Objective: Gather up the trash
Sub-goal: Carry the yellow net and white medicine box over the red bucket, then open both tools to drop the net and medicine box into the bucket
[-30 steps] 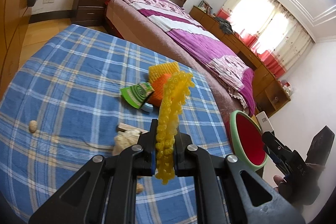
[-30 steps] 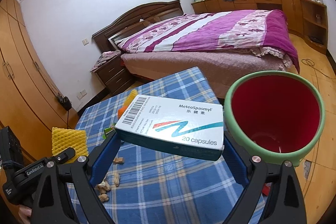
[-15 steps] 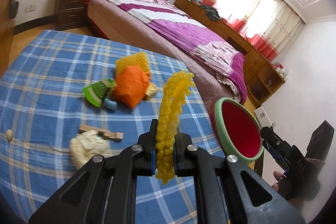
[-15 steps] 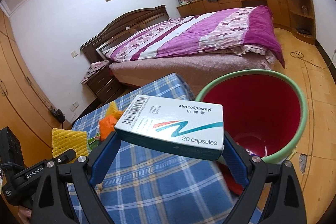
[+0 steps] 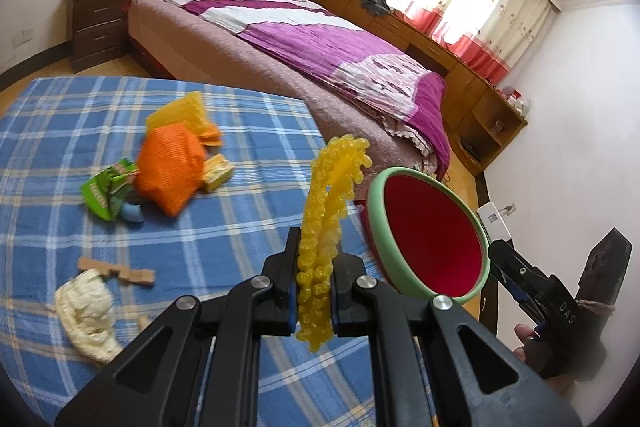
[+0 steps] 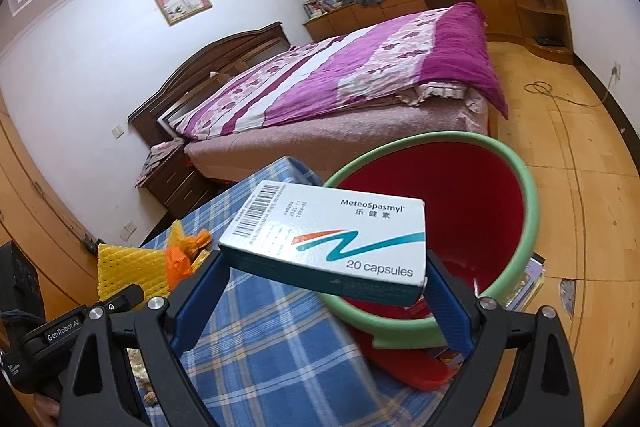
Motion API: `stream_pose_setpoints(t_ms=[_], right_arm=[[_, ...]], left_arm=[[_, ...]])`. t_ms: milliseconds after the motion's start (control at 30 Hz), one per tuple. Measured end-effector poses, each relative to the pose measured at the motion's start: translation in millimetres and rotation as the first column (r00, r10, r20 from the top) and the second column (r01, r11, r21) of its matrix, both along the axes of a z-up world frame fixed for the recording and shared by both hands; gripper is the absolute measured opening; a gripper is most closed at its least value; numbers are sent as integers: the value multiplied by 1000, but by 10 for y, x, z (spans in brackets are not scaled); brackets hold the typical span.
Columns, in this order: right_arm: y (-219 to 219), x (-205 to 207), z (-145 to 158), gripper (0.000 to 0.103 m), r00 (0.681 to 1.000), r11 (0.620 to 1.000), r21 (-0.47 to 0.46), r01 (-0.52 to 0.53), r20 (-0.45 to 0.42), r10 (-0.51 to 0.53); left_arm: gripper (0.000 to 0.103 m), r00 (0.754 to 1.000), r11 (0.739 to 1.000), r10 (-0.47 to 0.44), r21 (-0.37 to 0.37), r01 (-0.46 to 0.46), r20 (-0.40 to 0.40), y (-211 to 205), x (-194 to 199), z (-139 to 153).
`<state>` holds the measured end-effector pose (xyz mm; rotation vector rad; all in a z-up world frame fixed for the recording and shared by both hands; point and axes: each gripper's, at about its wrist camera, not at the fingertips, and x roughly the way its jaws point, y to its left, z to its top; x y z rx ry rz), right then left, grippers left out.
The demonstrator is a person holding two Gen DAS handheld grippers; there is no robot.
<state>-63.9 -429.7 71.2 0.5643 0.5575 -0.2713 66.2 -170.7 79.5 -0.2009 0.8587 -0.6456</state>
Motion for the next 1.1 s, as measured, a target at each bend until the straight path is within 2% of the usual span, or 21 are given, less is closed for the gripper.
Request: stream_pose_setpoints(t_ms=[467,767,1000,1067,1100], right_arm=[[-585,-162,-291,95,990,990,45,135,-52,-132],[-781,-126,-442,95,985,984,72,161,-74,-155],[-832,-122,-446,96,984,985,50,167,-77,-163],[-843,-116,-450,96,982,984,41,172,-82,-168],[-849,-112,-454,96,982,984,38,176,-83,-172]], left_arm=[[10,989,989,-144,33,145,-24,-865,42,-110],[10,972,973,-230,25,231,-39,-1309,96,-183],[11,960,962,-273,8,274,-64,-1578,106,-310],[18,959,960,-278,18,279,-56,-1612,95,-325],[26,960,960,-277,29,278,-45,-1626,85,-327]])
